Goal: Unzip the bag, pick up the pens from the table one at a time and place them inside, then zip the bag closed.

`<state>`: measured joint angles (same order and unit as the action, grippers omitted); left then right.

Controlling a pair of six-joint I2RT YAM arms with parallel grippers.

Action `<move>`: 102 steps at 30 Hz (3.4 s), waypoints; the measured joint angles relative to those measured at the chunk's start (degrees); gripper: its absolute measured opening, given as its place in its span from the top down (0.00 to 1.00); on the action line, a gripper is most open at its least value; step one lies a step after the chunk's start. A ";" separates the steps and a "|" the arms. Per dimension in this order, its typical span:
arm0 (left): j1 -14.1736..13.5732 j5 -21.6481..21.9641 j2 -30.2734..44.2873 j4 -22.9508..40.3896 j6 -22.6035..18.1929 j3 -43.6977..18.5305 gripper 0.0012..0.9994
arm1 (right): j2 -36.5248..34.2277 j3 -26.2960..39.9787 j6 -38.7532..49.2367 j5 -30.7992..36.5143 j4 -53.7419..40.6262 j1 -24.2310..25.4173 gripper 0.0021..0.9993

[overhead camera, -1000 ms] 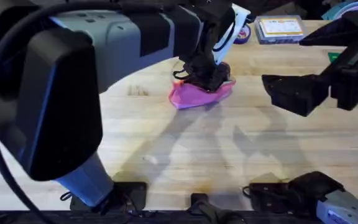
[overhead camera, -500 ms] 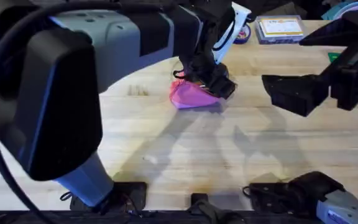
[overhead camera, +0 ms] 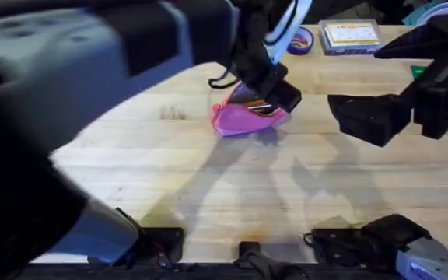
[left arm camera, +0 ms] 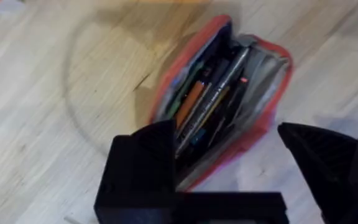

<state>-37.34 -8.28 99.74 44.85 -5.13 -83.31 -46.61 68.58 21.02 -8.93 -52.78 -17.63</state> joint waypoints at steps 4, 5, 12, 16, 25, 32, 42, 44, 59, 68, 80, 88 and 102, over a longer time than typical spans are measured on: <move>0.71 -0.06 -5.65 2.43 -0.49 -0.40 0.00 | 0.00 0.00 0.02 0.00 -0.02 0.00 0.00; 1.03 -0.06 -6.96 3.62 -0.91 -0.61 0.00 | 0.00 0.00 0.01 0.00 -0.02 0.00 0.00; 4.29 -0.06 -13.45 10.77 -5.75 -0.85 0.01 | 0.00 0.00 0.00 0.00 -0.02 0.00 0.00; 8.43 -1.63 -18.15 16.52 -11.15 -0.85 0.01 | 0.00 0.00 0.01 0.00 -0.02 0.00 0.00; 16.14 -8.91 -24.15 24.83 -22.03 -0.85 0.00 | 0.00 0.00 0.02 0.00 -0.02 0.00 0.00; 25.14 -15.51 -24.80 33.29 -31.68 -0.85 0.00 | 0.00 0.00 0.00 0.00 -0.02 0.00 0.00; 32.41 -19.12 -24.44 29.24 -40.40 -0.04 0.00 | 0.00 0.00 0.00 0.00 -0.02 0.00 0.00; 32.41 -19.10 -23.92 29.34 -40.86 -0.04 0.00 | 0.00 0.00 0.00 0.00 -0.02 0.00 0.00; 41.71 -25.87 -23.08 36.44 -69.65 1.05 0.00 | 0.00 0.00 0.02 0.00 -0.02 0.00 0.00; 45.37 -28.81 -23.08 35.82 -83.60 8.86 0.00 | 0.00 0.00 0.02 0.00 -0.02 0.00 0.00; 45.92 -33.08 -23.03 20.60 -90.53 21.84 0.01 | 0.00 0.00 0.00 0.00 0.02 0.00 0.00; 45.96 -38.70 -7.64 15.11 -90.76 22.32 0.01 | -3.71 0.00 0.00 -0.17 0.02 0.00 0.00; 49.86 -48.71 -0.59 7.87 -90.92 22.32 0.01 | -4.23 0.00 -0.02 -5.76 0.02 0.00 0.00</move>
<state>12.52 -56.99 99.15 52.72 -96.05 -60.99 -50.84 68.58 21.00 -14.69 -52.75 -17.63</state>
